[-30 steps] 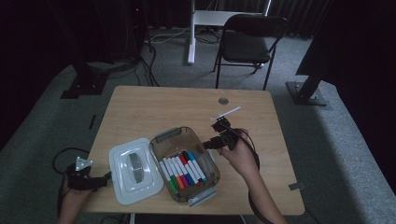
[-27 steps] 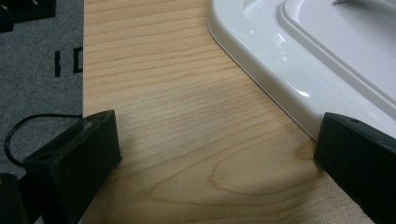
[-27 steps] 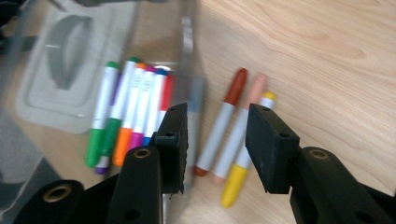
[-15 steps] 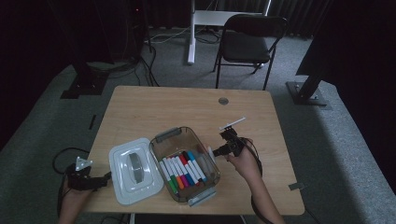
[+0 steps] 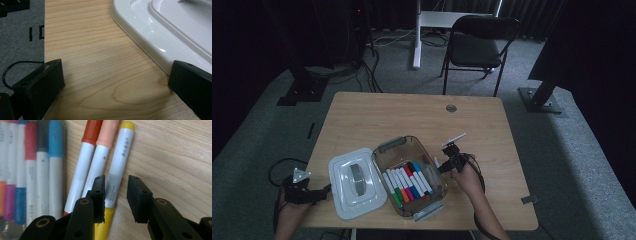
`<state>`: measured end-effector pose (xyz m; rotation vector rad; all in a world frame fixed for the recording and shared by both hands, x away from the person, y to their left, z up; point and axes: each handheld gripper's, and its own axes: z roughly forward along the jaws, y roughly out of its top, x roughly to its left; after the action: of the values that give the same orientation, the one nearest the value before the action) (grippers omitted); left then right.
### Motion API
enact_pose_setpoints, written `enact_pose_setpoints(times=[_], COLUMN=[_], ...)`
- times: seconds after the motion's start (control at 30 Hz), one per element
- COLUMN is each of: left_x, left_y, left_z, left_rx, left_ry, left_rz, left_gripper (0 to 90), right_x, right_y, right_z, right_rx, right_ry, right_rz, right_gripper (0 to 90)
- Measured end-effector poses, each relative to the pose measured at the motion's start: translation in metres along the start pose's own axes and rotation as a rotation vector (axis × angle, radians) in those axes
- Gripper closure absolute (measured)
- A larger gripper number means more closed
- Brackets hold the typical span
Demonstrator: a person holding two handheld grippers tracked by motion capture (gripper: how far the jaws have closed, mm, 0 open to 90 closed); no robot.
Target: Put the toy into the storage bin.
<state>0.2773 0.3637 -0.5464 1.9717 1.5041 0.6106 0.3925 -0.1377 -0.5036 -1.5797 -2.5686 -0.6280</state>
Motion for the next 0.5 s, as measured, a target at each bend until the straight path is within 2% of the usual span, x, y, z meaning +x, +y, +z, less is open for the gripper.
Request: enact_pose_setpoints(times=[0.2,0.27,0.33,0.5], left_x=[0.0,0.0,0.0,0.0], left_y=[0.0,0.0,0.0,0.0], left_z=[0.0,0.0,0.0,0.0], left_rx=[0.0,0.0,0.001,0.0], left_ry=[0.0,0.0,0.0,0.0], left_rz=[0.0,0.0,0.0,0.0], left_gripper=[0.8,0.8,0.8,0.8], right_x=[-0.002,-0.004,-0.008,-0.013], right_y=[-0.001,-0.001,-0.002,-0.003], right_z=[0.006,0.005,0.002,-0.012], right_rx=[0.014,0.014,0.01,-0.012], right_ry=[-0.009,-0.022,-0.024,-0.02], right_rz=[0.023,0.037,0.062,0.078], right_gripper=[71.6,75.9,76.3,76.5])
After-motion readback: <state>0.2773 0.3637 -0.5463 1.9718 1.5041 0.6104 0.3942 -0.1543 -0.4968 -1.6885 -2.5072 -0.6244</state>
